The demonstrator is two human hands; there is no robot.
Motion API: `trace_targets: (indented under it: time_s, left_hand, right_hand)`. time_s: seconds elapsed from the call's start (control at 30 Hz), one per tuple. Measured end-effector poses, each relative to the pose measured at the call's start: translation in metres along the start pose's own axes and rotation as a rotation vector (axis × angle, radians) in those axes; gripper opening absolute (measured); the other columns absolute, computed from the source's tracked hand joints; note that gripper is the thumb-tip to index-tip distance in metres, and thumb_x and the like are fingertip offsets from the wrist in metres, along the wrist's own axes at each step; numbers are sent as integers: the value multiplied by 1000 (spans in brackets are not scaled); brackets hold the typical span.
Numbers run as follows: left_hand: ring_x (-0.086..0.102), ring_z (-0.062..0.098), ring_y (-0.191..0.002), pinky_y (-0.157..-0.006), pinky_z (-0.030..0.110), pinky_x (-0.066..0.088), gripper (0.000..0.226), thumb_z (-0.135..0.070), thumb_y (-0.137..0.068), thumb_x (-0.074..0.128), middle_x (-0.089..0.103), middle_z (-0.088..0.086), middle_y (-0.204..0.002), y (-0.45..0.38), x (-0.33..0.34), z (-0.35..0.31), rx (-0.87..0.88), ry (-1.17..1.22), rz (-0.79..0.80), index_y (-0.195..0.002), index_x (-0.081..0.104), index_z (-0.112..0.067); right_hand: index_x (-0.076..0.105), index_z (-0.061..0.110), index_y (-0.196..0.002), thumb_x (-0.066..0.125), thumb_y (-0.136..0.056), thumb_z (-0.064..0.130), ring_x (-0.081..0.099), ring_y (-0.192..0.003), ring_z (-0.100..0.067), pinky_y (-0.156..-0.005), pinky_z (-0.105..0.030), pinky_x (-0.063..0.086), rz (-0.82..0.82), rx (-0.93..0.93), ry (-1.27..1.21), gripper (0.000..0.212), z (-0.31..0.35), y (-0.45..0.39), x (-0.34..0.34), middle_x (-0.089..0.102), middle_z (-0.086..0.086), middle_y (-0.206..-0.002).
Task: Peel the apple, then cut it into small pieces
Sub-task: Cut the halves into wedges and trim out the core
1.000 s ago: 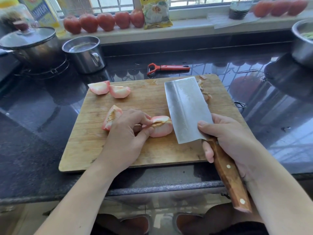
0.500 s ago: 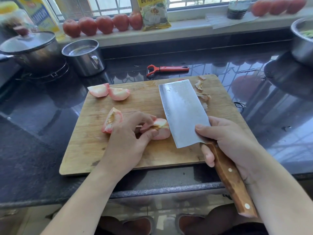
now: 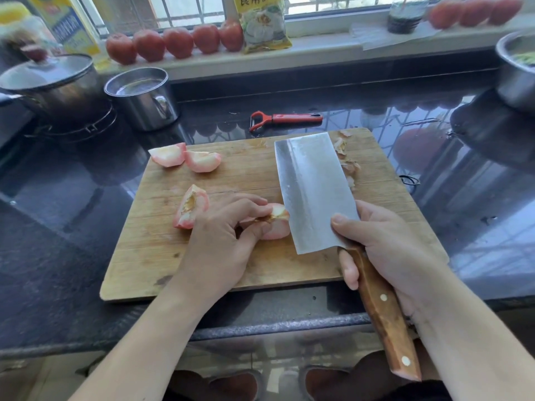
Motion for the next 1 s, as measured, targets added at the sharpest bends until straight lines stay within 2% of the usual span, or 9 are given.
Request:
trace_targets:
  time_s: [0.13, 0.23, 0.37, 0.5, 0.6, 0.7, 0.8, 0.9, 1.0]
  left_hand:
    - [62, 1, -115, -109, 60, 41, 14, -20, -87, 76, 70, -24, -112, 0, 0, -2, 6, 16, 5, -98, 78, -29]
    - [62, 2, -115, -109, 59, 42, 15, -20, -86, 77, 71, -24, -110, 0, -1, -2, 12, 16, -9, -99, 79, -28]
    - [63, 3, -111, -101, 48, 51, 19, -10, -83, 82, 72, -21, -106, -1, -1, -4, -13, 18, -32, -97, 79, -22]
    - [66, 5, -105, -102, 53, 51, 22, -14, -80, 86, 70, -21, -104, 2, -2, -1, -14, 11, -59, -97, 76, -23]
    - [68, 7, -105, -94, 43, 57, 24, -5, -79, 86, 72, -18, -106, 3, -5, -3, -28, 72, -74, -98, 78, -19]
    - [69, 8, -105, -93, 40, 58, 24, -2, -78, 86, 72, -18, -103, 2, -5, -4, -43, 107, -69, -95, 80, -18]
    - [69, 10, -105, -93, 40, 58, 22, -2, -78, 85, 71, -19, -101, 1, -6, -3, -67, 142, -52, -93, 80, -17]
    - [69, 12, -103, -92, 39, 58, 20, -2, -78, 86, 71, -18, -101, 1, -6, -4, -63, 147, -57, -92, 80, -16]
    - [69, 8, -101, -88, 29, 59, 20, -1, -79, 85, 72, -14, -96, 1, -7, -5, -84, 165, -76, -90, 80, -16]
  right_hand:
    - [63, 13, -119, 49, -105, 15, 47, -36, -16, -36, -25, 38, -22, -2, -15, 20, 1, -7, 5, 69, -11, -67]
    - [64, 17, -119, 50, -105, 19, 50, -39, -17, -37, -25, 38, -20, 4, 23, 20, 2, -11, 9, 69, -31, -88]
    - [63, 18, -117, 48, -106, 18, 49, -37, -20, -37, -25, 38, -8, -20, 98, 19, -1, -1, 9, 76, -10, -101]
    - [62, 21, -114, 47, -107, 17, 49, -36, -19, -39, -25, 39, -84, -58, 169, 18, 3, -4, 5, 75, -4, -72]
    - [64, 21, -114, 48, -106, 19, 48, -36, -20, -39, -26, 39, -74, -18, 188, 18, 8, -4, 0, 70, -12, -65]
    - [66, 18, -111, 49, -106, 17, 46, -34, -19, -35, -23, 36, -58, -1, 173, 18, 10, -2, -4, 72, -17, -72]
    - [68, 22, -109, 51, -105, 21, 47, -37, -24, -39, -25, 39, -73, -14, 216, 18, 10, -6, -3, 65, -32, -73]
    - [67, 27, -109, 50, -106, 24, 49, -38, -24, -41, -28, 43, -87, -20, 255, 18, 15, -8, -1, 62, -29, -64]
    - [65, 28, -106, 48, -106, 22, 51, -38, -24, -40, -27, 43, -82, -41, 328, 18, 19, -2, 0, 62, -25, -58]
Point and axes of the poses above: each hand's wrist, its own y-axis away from the middle knuckle, its own x-axis out of the palm, z = x × y, the point moved 3 cm from there along -y, towards the middle knuckle
